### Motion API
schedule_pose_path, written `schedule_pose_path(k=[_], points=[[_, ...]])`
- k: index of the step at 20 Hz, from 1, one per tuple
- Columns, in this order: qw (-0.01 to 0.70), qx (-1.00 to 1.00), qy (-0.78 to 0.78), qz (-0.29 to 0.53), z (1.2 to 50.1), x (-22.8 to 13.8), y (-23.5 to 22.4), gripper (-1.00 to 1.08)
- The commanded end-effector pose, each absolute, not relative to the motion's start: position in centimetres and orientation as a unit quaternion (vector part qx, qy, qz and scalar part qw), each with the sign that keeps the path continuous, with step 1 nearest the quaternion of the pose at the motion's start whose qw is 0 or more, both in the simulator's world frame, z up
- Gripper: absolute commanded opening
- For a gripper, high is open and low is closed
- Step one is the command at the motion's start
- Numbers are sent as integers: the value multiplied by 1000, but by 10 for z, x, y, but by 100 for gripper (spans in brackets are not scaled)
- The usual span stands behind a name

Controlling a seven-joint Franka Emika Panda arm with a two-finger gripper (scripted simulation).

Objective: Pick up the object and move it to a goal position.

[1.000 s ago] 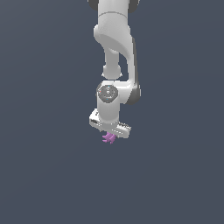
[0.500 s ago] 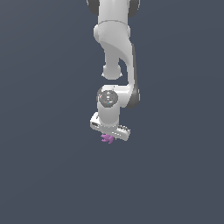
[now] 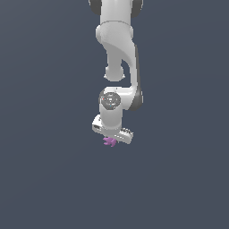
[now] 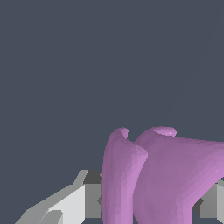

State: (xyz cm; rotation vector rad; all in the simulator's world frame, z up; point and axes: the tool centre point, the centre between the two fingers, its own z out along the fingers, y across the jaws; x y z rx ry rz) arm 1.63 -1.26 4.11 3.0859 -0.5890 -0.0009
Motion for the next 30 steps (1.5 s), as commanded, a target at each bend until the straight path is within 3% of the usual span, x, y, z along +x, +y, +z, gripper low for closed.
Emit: schedule_pose_path(k=[1, 12, 30], points=[[0, 982, -188, 0, 44, 17, -13, -100], [0, 982, -188, 0, 105, 19, -21, -100], [0, 982, -188, 0, 307, 29, -47, -100]])
